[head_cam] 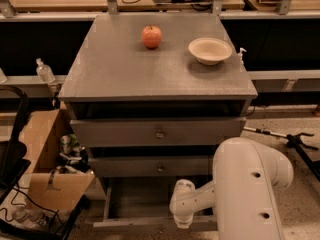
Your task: Open bottom drawer
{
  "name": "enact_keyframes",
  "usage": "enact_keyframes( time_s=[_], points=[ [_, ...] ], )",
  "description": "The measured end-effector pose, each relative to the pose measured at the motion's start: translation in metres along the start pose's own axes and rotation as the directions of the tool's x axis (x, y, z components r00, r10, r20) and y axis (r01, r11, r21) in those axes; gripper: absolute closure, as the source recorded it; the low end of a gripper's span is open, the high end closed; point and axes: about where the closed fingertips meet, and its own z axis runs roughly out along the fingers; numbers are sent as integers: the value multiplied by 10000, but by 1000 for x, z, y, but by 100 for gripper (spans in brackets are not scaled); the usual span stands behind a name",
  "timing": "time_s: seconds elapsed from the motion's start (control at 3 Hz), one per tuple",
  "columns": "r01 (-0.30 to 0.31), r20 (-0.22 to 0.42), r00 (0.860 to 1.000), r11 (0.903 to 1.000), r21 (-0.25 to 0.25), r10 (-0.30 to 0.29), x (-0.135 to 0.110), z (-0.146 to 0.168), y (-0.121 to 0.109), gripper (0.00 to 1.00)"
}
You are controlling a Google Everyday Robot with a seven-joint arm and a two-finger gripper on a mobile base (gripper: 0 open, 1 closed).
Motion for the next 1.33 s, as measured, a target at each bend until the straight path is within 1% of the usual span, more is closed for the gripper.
enact_keyframes(
  time_s=[0.67, 1.0, 1.33],
  points=[
    [25, -27, 10000, 10000, 44, -25, 0, 1, 1, 100],
    [-77, -184, 9998, 10000, 45, 78, 1, -3, 16, 100],
    [-84, -224, 9997, 10000, 48, 85, 1, -4, 19, 100]
  ],
)
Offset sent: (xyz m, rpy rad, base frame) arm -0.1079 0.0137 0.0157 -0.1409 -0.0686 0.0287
